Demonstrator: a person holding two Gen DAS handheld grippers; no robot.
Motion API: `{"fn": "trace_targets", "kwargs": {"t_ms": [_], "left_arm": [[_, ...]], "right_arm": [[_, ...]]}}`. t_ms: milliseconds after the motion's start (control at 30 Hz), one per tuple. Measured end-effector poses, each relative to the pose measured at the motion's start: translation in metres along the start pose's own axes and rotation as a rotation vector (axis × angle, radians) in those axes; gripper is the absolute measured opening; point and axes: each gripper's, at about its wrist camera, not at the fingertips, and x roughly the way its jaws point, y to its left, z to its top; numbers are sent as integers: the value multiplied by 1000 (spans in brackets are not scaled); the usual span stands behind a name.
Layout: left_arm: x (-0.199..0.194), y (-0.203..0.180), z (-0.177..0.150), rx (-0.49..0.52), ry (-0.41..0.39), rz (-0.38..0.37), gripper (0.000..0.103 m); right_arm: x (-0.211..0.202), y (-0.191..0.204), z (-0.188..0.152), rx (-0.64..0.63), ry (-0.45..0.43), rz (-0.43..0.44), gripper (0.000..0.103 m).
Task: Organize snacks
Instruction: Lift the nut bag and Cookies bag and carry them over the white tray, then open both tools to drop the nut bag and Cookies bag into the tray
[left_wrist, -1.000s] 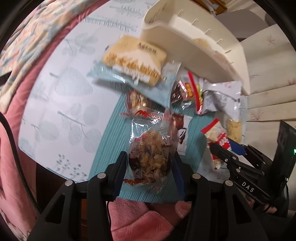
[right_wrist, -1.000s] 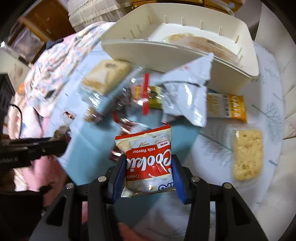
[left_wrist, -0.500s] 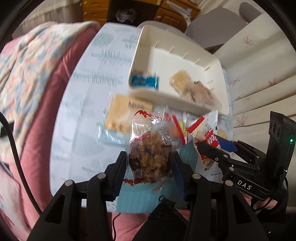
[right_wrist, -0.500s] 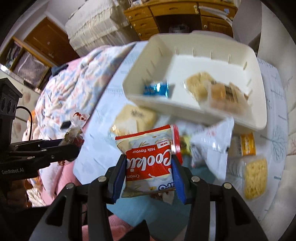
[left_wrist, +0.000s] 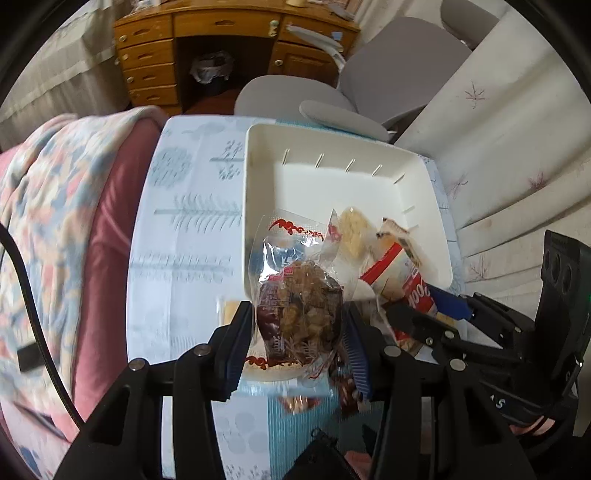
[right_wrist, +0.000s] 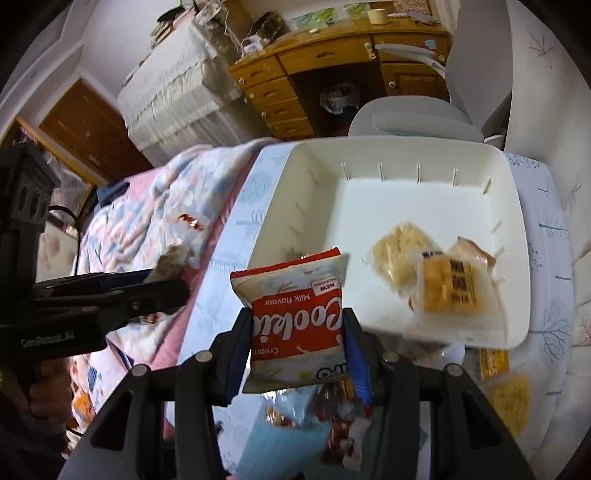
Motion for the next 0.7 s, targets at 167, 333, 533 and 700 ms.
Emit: {"fn": "trace_targets", "kwargs": {"t_ms": [167, 333, 533, 700], "left_arm": [[21, -5, 25, 23, 9, -14, 47], [48, -4, 43, 36, 24, -34, 47], [67, -3, 53, 50, 30, -51, 47], [72, -4, 56, 57, 21, -55, 52]], "right_arm": [[14, -13, 13, 57, -23, -3, 48], [26, -27, 19, 115, -28, -12, 48], [36, -38, 23, 159, -40, -23, 49], [40, -43, 23, 189, -35, -31, 50]]}}
